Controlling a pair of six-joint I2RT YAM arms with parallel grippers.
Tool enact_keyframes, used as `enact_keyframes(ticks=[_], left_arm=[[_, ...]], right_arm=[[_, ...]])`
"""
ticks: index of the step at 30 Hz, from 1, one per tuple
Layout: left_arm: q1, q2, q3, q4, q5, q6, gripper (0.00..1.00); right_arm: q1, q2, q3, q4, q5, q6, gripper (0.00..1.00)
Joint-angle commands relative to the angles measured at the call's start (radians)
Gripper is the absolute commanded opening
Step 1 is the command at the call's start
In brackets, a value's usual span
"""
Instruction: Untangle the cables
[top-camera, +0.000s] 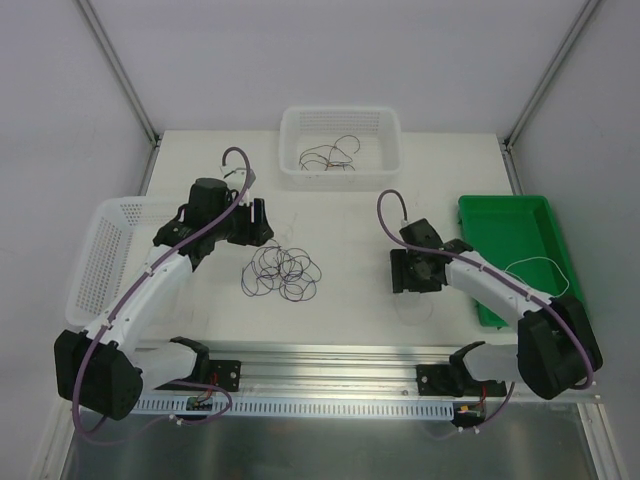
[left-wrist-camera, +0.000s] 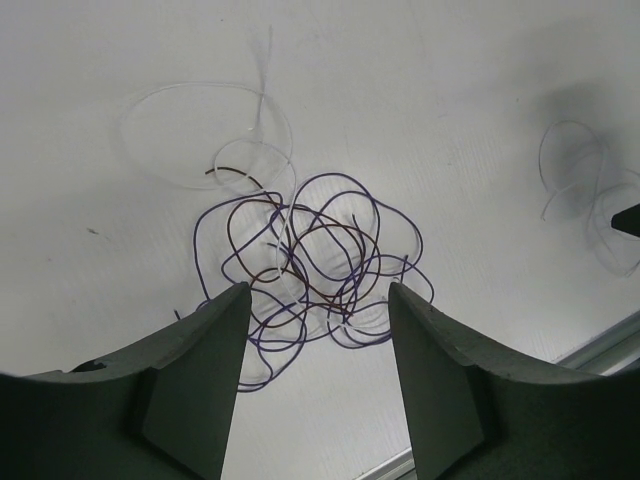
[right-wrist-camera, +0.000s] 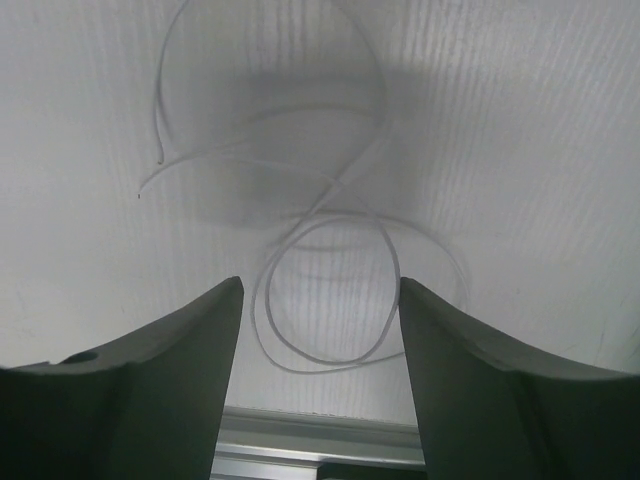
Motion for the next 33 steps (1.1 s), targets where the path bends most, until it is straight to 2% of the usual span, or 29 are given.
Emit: enact_keyframes(ticks=[1, 10, 14, 15, 18, 19, 23, 25, 30, 33], left_arm=[[0.006, -0.025, -0.001, 0.025, -0.014, 0.010, 0.58], [0.005, -0.021, -0.002, 0.025, -0.011, 0.013, 0.58], [0.005, -0.021, -0.002, 0.023, -0.009, 0.014, 0.57], [0.005, -0.024, -0.002, 0.025, -0.009, 0.013, 0.57], [0.005, -0.026, -0.002, 0.023, -0.010, 0.016, 0.57], [0.005, -0.026, -0.002, 0.023, -0.010, 0.016, 0.57], [0.005, -0.029, -0.004, 0.023, -0.011, 0.017, 0.57], [0.005, -0.028, -0.002, 0.023, -0.010, 0.017, 0.57], [0.005, -0.032, -0.004, 0.023, -0.011, 0.017, 0.58], [0.005, -0.032, -0.004, 0.023, -0.017, 0.019, 0.57]], right_arm=[[0.024, 0.022, 0.025, 0.024, 0.001, -0.011, 0.68], [0.091, 0.155, 0.053, 0.023, 0.056, -0.009, 0.68], [0.119, 0.204, 0.071, 0.015, 0.083, -0.005, 0.63], [0.123, 0.222, 0.073, 0.009, 0.091, -0.003, 0.60], [0.136, 0.249, 0.079, 0.000, 0.117, 0.002, 0.40], [0.139, 0.252, 0.080, -0.002, 0.131, 0.005, 0.28], [0.140, 0.230, 0.088, -0.025, 0.151, 0.000, 0.06], [0.140, 0.209, 0.103, -0.054, 0.171, -0.006, 0.01], [0.137, 0.071, 0.198, -0.181, 0.247, -0.031, 0.01], [0.111, -0.007, 0.313, -0.277, 0.345, -0.072, 0.01]])
